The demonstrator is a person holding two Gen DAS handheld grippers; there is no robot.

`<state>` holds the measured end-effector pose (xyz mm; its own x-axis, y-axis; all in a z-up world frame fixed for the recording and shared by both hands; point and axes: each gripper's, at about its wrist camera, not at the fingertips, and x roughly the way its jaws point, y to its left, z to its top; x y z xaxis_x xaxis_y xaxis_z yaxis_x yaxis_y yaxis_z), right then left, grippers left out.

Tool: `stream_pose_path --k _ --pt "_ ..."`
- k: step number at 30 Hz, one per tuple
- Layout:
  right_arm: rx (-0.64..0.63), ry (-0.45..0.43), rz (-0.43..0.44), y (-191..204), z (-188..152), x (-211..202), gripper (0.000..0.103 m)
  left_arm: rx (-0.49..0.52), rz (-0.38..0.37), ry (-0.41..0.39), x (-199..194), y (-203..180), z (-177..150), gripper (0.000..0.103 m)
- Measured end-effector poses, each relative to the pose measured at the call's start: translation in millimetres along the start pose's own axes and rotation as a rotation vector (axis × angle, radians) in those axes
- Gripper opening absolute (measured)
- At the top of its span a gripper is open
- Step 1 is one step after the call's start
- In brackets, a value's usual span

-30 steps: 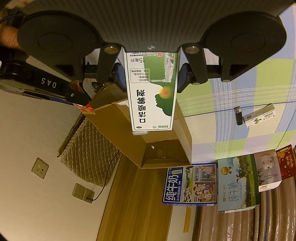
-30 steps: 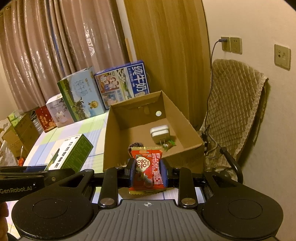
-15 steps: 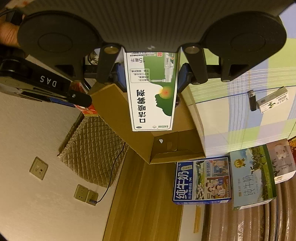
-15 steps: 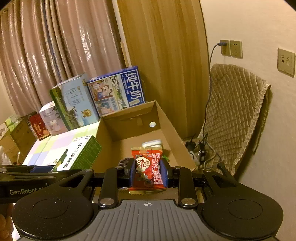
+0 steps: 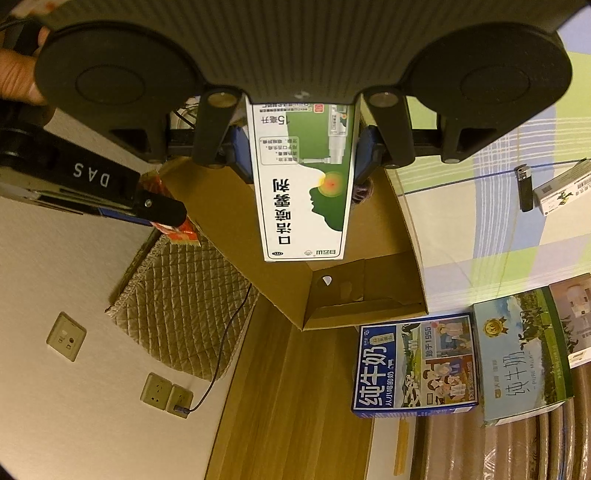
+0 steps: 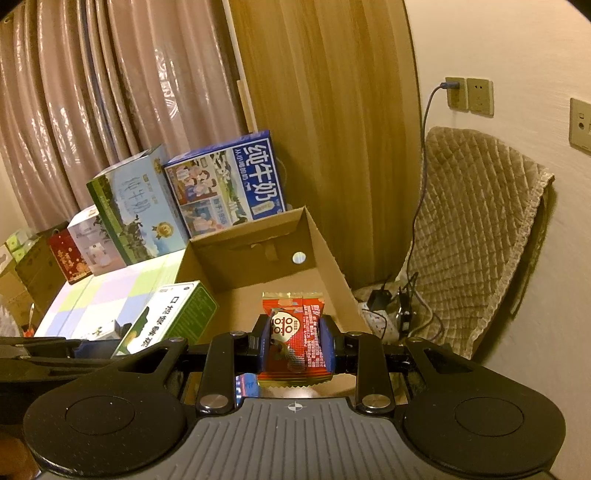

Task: Organize objects
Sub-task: 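Carry the spray box with the left tool while the right tool carries the red snack over the box, then open the left tool to drop the spray box while the right tool releases the red snack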

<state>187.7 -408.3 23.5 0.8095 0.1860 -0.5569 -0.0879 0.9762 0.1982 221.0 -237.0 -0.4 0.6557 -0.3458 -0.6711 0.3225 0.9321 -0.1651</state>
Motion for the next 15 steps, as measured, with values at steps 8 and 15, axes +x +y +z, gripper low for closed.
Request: stream_pose_path --k 8,15 --pt "0.025 0.019 -0.009 -9.6 11.5 27.5 0.025 0.036 0.001 0.007 30.0 3.1 12.4 0.069" --pt "0.032 0.039 -0.002 -12.8 3.1 33.1 0.026 0.000 0.049 -0.009 25.1 23.7 9.0 0.069"
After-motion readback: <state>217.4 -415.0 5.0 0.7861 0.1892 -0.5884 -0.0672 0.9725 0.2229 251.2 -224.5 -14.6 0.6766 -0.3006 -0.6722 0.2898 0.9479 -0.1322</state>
